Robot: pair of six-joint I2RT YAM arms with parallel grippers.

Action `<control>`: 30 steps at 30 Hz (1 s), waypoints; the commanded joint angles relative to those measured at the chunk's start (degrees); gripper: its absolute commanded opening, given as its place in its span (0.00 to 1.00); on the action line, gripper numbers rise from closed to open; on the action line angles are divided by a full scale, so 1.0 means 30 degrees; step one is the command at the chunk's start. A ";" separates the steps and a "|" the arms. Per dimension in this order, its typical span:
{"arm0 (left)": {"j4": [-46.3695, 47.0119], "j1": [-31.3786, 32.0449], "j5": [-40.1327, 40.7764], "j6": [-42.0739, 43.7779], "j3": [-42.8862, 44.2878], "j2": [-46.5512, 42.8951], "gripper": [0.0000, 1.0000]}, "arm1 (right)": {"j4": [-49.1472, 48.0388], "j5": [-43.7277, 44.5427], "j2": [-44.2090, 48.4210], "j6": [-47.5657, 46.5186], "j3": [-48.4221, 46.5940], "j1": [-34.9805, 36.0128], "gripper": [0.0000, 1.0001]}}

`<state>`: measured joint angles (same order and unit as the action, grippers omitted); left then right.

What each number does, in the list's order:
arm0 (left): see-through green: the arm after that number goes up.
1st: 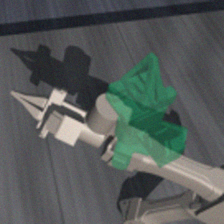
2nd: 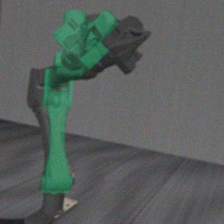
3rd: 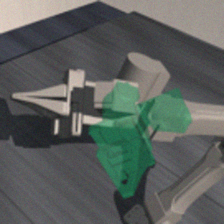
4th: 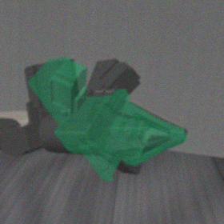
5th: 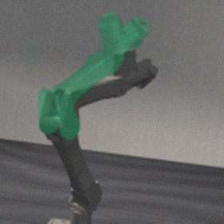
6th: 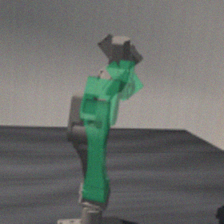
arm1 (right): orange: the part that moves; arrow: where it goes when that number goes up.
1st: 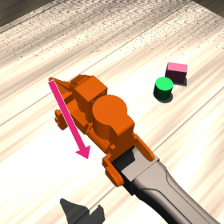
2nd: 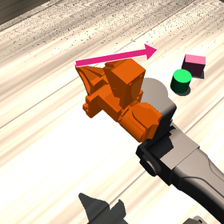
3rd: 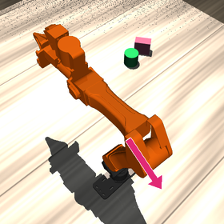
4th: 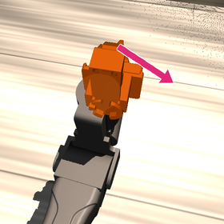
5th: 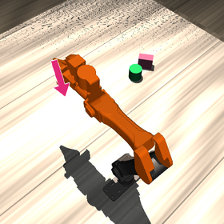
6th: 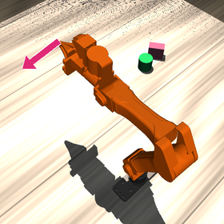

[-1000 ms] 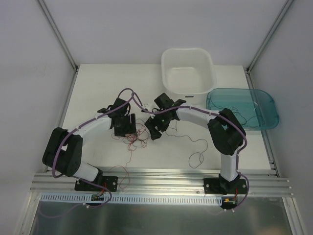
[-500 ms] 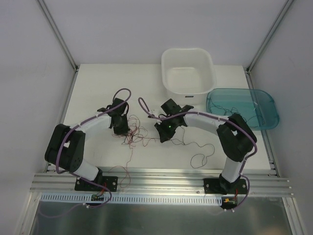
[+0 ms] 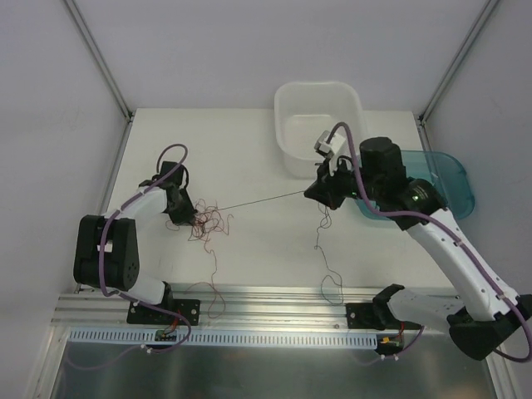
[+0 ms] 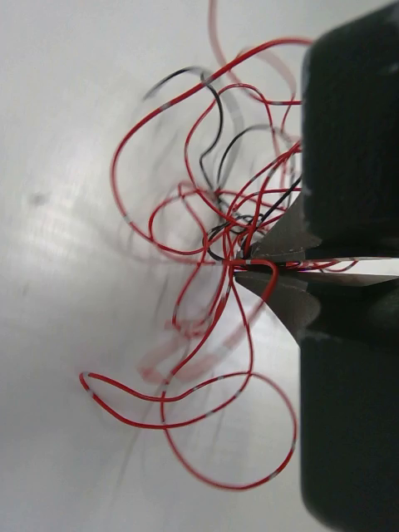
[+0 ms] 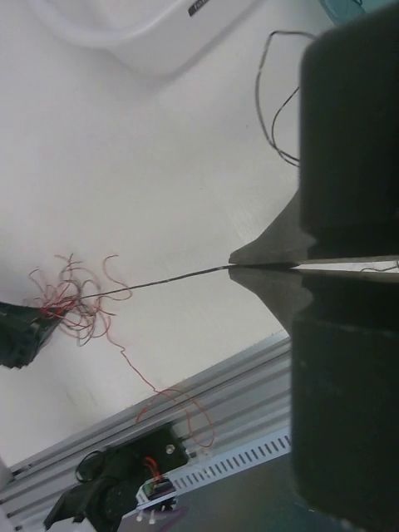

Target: Untangle the cables

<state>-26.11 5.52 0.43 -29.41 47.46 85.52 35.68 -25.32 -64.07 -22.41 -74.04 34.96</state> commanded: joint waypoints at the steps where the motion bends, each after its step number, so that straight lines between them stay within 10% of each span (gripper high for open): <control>1: -0.0672 -0.0957 0.0152 0.0456 0.1140 0.0380 0.00 | 0.0967 0.0208 0.1609 0.0761 -0.1742 -0.0810 0.00; 19: -0.1288 -0.2543 -0.3188 0.2449 0.1056 -0.2397 0.14 | 0.0470 0.1000 0.1525 0.3251 -0.5587 -0.2279 0.00; 25: -0.1668 -0.2980 -0.0439 0.2918 0.0175 -0.4277 0.15 | 0.0674 0.1906 0.1553 0.2961 -0.7012 -0.2396 0.01; 30: -0.1932 -0.3626 0.0969 0.3035 0.0788 -0.3604 0.35 | 0.0558 0.2288 0.1611 0.2872 -0.8775 -0.2512 0.01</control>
<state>-30.11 -3.99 -2.28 -21.67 48.60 73.87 40.60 -19.86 -60.64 -14.00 -95.11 28.01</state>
